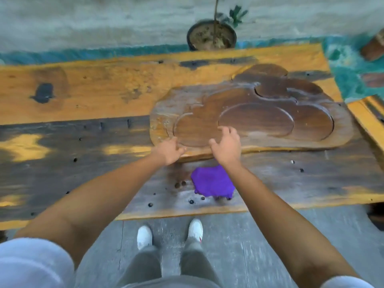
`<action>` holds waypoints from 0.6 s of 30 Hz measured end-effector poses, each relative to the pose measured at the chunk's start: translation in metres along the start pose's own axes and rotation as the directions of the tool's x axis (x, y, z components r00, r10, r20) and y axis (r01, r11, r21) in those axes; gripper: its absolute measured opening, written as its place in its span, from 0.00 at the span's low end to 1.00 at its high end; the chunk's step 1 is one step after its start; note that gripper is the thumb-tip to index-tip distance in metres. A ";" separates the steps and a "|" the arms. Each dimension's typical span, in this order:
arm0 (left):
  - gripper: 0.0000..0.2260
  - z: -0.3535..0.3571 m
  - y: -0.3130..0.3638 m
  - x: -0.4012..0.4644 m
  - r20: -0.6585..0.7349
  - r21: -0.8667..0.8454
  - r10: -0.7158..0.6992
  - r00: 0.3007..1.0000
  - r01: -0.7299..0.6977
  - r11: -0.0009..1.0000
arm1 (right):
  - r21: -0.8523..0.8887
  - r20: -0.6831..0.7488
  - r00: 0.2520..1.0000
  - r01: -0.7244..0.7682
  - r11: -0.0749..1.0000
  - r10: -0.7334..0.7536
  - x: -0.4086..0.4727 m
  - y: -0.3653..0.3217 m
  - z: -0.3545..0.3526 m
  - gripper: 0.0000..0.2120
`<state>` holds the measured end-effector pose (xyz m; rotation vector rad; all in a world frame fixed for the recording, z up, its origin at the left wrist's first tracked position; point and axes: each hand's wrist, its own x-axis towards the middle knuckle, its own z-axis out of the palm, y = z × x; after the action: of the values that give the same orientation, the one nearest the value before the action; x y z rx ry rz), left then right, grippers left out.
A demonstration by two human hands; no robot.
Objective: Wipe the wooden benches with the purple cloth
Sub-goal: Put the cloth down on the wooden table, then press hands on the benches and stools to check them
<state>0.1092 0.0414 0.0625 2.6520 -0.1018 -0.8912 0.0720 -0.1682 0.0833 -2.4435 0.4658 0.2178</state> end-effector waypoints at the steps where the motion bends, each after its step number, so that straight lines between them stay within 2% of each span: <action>1: 0.24 -0.021 -0.009 -0.006 -0.047 -0.002 -0.001 0.999 0.000 1.000 | 0.007 0.018 0.999 0.051 0.999 -0.051 0.002 -0.024 -0.004 0.24; 3: 0.25 -0.060 -0.033 -0.025 -0.159 -0.008 -0.013 0.987 0.011 1.000 | 0.010 0.074 0.986 0.149 0.989 -0.149 0.004 -0.072 -0.005 0.21; 5: 0.23 -0.089 -0.060 -0.047 -0.283 -0.024 -0.023 0.959 0.017 1.000 | -0.003 0.147 0.963 0.229 0.974 -0.226 0.000 -0.119 0.000 0.13; 7: 0.19 -0.106 -0.093 -0.074 -0.413 -0.084 -0.045 0.910 0.010 0.996 | -0.032 0.216 0.931 0.307 0.951 -0.293 -0.011 -0.167 0.011 0.05; 9: 0.17 -0.113 -0.132 -0.103 -0.538 -0.157 -0.083 0.839 -0.002 0.988 | -0.049 0.252 0.899 0.381 0.923 -0.358 -0.030 -0.211 0.029 0.03; 12: 0.19 -0.120 -0.196 -0.147 -0.661 -0.180 -0.134 0.739 0.017 0.983 | -0.052 0.265 0.847 0.489 0.871 -0.460 -0.059 -0.272 0.063 0.13; 18: 0.33 -0.141 -0.379 -0.270 -0.715 -0.228 -0.340 0.610 0.256 0.939 | -0.010 0.380 0.674 0.688 0.726 -0.633 -0.160 -0.416 0.168 0.37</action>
<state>-0.0377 0.4860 0.1940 2.7430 0.5956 0.2008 0.0757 0.2865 0.2260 -2.4665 -0.6376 0.3744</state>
